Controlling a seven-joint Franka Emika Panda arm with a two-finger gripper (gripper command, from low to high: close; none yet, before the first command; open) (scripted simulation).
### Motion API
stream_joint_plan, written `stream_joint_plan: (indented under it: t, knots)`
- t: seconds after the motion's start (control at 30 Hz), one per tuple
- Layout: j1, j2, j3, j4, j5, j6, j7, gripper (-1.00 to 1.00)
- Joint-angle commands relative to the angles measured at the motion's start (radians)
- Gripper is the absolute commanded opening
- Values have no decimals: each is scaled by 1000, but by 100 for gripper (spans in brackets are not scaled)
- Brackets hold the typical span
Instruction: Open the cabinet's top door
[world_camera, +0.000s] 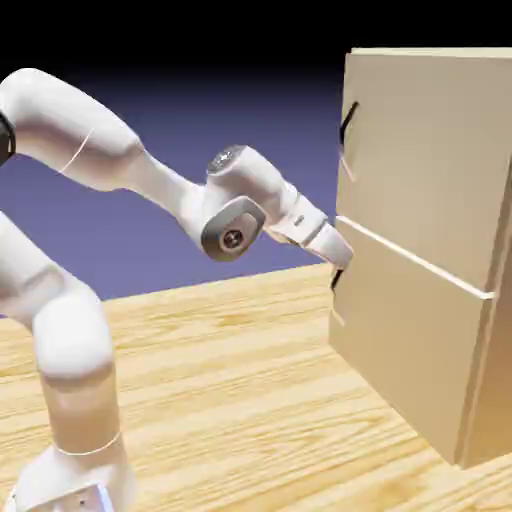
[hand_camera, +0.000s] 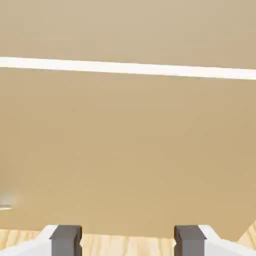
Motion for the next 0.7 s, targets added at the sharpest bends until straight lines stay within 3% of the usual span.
stream_joint_plan:
  t: [0.0,0.67]
  knots:
    - [-17,-6,19,12,44,1,-30,0]
    - [-347,-117,391,256,914,30,-625,0]
